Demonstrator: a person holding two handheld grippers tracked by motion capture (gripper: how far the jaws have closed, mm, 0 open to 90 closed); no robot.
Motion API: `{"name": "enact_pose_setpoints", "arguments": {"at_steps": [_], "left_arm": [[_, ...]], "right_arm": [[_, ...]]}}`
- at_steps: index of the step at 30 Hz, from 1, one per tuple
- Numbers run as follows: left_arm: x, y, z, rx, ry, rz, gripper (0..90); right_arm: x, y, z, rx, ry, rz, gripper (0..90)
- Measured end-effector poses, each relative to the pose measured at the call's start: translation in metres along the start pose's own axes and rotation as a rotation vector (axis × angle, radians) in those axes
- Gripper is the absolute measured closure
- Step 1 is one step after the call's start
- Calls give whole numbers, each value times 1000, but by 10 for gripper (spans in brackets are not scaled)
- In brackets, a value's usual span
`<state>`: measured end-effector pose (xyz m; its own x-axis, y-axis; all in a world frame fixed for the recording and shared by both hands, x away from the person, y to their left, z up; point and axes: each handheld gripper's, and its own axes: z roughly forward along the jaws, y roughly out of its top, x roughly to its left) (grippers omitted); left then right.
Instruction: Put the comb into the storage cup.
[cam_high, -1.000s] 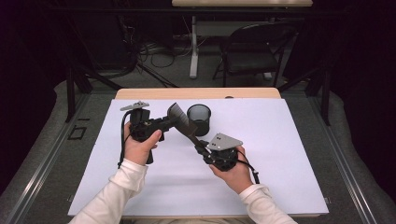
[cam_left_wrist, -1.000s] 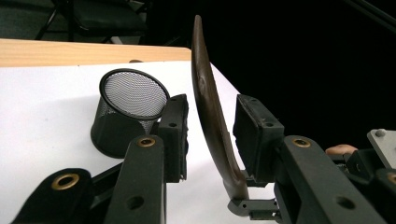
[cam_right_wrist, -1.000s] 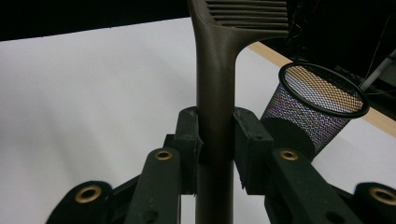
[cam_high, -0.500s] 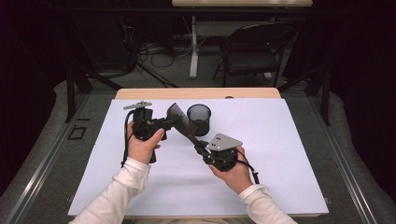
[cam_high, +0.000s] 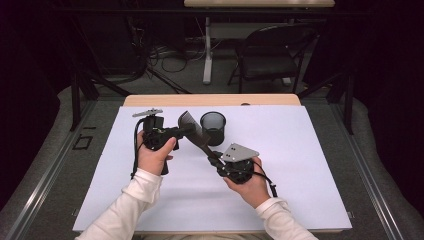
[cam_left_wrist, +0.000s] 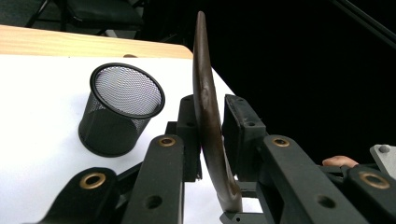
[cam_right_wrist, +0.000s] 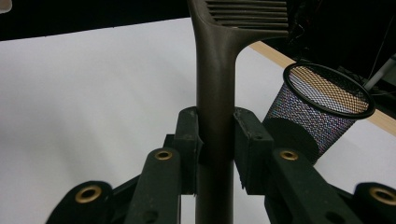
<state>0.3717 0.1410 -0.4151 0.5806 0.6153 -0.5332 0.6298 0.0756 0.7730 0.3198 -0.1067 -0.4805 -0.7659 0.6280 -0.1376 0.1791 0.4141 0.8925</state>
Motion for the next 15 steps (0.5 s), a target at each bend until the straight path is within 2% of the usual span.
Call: {"name": "enact_pose_setpoints", "arguments": {"at_steps": [15], "left_arm": [[3, -1, 0, 2, -29, -48, 811]], "right_arm": [[0, 0, 1, 3, 7, 3, 729]]}}
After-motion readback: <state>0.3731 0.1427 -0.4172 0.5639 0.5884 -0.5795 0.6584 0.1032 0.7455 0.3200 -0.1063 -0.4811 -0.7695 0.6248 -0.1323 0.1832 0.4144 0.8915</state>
